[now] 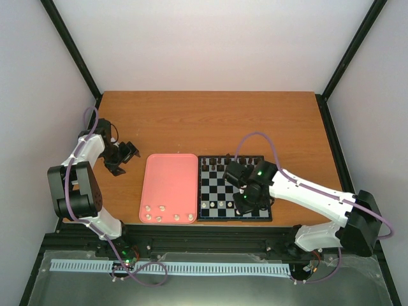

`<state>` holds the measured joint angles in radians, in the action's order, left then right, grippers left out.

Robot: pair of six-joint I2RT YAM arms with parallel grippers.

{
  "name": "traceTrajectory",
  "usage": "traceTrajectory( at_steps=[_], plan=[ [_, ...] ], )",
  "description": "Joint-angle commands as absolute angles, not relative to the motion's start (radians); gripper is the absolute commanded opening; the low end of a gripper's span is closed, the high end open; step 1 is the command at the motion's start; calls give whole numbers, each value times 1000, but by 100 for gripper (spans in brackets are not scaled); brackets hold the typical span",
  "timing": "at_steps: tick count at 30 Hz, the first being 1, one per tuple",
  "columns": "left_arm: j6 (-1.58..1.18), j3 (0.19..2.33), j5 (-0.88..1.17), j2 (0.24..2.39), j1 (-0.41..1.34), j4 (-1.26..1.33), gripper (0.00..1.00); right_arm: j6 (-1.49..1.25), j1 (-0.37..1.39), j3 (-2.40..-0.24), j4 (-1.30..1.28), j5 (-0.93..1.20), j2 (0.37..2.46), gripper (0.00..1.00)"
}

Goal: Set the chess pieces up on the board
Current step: Place the chess piece on the chessboard.

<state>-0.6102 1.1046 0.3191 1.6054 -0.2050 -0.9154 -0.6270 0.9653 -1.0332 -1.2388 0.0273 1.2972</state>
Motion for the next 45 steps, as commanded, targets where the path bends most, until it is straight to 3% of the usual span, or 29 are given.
traceTrajectory(
  at_steps=[1, 45],
  plan=[
    [-618, 1131, 328, 1606, -211, -914, 100, -680, 958, -979, -1256, 42, 1273, 3],
    [-607, 1139, 327, 1607, -211, -927, 100, -564, 836, -853, -1059, 74, 1405, 4]
  ],
)
